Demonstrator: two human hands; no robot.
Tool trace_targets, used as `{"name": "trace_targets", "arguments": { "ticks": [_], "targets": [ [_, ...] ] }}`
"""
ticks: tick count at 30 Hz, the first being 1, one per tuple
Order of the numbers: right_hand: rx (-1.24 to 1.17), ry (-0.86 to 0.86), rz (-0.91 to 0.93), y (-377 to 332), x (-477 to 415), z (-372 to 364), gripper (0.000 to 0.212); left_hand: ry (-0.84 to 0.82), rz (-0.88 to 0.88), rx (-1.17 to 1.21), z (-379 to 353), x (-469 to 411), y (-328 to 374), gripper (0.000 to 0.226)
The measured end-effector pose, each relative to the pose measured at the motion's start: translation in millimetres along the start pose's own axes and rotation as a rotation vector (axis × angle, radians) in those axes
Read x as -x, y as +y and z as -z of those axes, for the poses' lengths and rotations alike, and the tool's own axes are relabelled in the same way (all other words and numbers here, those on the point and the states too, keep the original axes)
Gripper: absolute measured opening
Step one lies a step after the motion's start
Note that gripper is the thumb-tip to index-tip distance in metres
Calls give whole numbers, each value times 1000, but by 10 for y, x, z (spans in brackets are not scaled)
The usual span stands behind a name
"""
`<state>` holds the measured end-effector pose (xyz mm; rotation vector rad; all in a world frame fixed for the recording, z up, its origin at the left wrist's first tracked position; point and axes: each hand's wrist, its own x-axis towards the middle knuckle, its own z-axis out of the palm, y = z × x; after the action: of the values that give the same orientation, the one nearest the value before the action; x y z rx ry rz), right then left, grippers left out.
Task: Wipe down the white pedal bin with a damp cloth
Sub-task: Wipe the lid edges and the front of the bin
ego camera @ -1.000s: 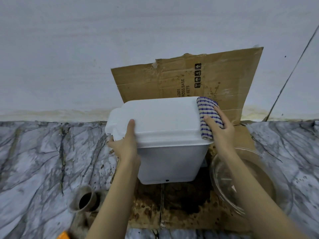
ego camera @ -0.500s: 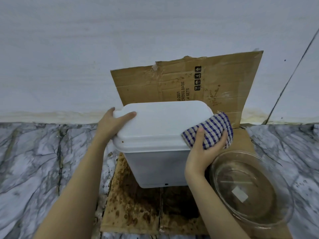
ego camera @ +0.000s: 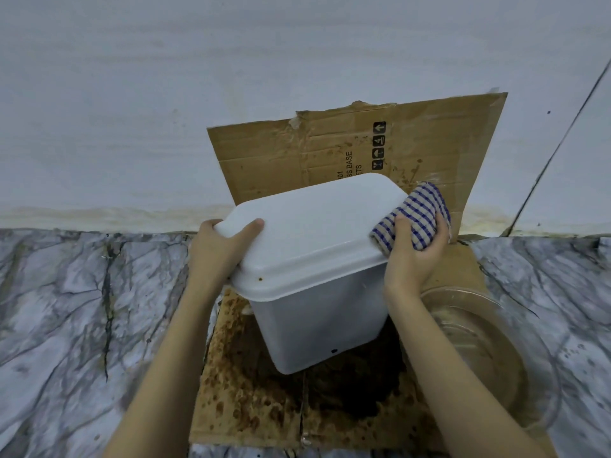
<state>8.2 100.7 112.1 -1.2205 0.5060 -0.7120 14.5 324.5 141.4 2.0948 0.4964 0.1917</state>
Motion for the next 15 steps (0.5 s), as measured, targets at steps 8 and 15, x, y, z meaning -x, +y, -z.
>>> {"name": "trace_targets", "arguments": {
  "ticks": [8,15],
  "targets": [
    [64,-100,-38,6,-56,134,59,-138,-10,-224,143,92,-15,95],
    [-29,-20,-165,61,629,27,73,-382,-105,-433,40,-324,318,104]
  ]
}}
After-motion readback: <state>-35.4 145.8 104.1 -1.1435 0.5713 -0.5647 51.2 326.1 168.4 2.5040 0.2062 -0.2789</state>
